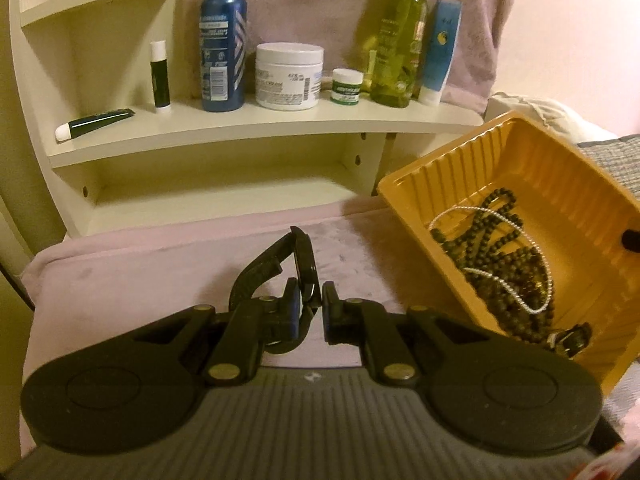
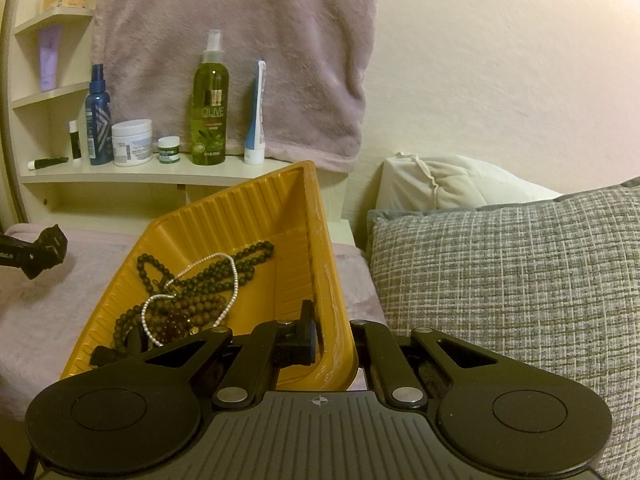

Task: Organize jewelry
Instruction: 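Carry the watch into the tray and open the left gripper while the right holds the tray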

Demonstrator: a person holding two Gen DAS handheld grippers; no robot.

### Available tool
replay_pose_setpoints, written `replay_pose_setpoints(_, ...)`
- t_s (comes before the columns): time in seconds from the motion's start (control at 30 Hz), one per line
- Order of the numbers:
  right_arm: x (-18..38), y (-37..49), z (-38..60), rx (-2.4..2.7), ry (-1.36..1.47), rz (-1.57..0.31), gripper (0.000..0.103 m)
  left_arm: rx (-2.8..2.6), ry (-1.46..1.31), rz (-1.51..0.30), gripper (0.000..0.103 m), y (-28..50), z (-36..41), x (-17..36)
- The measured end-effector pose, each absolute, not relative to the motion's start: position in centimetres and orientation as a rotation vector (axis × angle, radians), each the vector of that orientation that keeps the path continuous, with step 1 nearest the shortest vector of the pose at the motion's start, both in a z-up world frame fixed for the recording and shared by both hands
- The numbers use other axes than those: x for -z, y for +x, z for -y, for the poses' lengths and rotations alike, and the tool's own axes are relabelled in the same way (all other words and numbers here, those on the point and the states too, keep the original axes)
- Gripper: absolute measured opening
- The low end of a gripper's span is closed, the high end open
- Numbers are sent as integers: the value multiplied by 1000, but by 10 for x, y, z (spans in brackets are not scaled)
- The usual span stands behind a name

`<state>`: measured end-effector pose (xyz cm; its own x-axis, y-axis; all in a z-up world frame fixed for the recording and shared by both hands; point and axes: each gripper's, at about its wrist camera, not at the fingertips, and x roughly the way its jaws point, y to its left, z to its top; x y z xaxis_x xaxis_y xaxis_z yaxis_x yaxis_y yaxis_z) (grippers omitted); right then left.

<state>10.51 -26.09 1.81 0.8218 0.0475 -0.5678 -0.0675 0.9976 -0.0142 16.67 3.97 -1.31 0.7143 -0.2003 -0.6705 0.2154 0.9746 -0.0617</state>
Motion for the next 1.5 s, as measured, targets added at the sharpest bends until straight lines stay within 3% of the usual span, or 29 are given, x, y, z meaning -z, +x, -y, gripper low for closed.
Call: replay_pose_setpoints(1.5, -22, 104, 258, -66, -33, -600, 5, 628, 87, -731, 10, 150, 78, -20)
